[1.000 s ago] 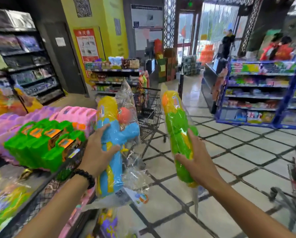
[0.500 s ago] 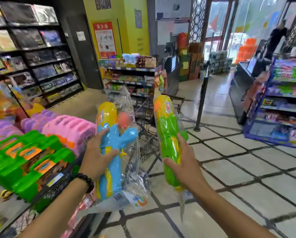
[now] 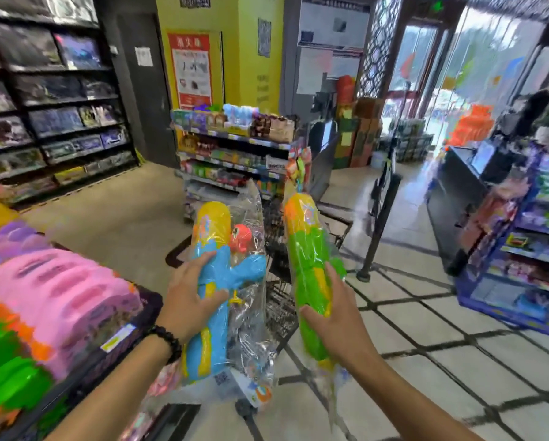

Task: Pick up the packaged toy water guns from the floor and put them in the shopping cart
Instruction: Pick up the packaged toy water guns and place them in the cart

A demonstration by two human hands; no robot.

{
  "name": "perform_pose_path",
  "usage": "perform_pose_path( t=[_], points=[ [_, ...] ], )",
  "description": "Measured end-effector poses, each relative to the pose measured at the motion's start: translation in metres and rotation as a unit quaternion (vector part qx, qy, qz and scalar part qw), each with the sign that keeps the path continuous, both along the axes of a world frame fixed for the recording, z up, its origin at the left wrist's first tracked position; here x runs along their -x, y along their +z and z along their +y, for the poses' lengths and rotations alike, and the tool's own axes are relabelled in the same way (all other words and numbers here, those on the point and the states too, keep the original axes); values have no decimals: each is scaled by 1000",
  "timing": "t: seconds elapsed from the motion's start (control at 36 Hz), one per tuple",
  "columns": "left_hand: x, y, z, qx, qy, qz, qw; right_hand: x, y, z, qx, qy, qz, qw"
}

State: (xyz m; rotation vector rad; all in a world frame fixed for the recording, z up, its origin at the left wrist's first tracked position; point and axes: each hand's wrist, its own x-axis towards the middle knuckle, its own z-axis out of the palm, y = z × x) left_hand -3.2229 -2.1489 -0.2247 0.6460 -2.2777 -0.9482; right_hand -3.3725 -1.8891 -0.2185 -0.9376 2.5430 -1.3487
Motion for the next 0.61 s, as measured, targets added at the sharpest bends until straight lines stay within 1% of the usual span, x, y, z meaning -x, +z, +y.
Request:
perform_pose_path(
  t=[0.08, 0.22, 0.33, 0.47, 0.56, 0.61],
  points=[
    [39, 1, -27, -15, 3, -23, 1000, 37, -4, -32, 13, -5, -11, 1000],
    [94, -5, -74, 3, -20, -51, 998, 92, -17, -89, 6, 8, -39, 999],
    [137, -21, -114, -15, -36, -67, 997, 139, -40, -135, 6, 16, -57, 998],
    [191, -37, -161, -15, -44, -102, 994, 193, -70, -187, 17, 26, -81, 996],
    [225, -45, -188, -35, -42, -141, 989, 225, -89, -215, 7, 24, -108, 994],
    [246, -52, -204, -56, -42, -150, 986, 244, -99, -234, 12, 21, -131, 991]
  ],
)
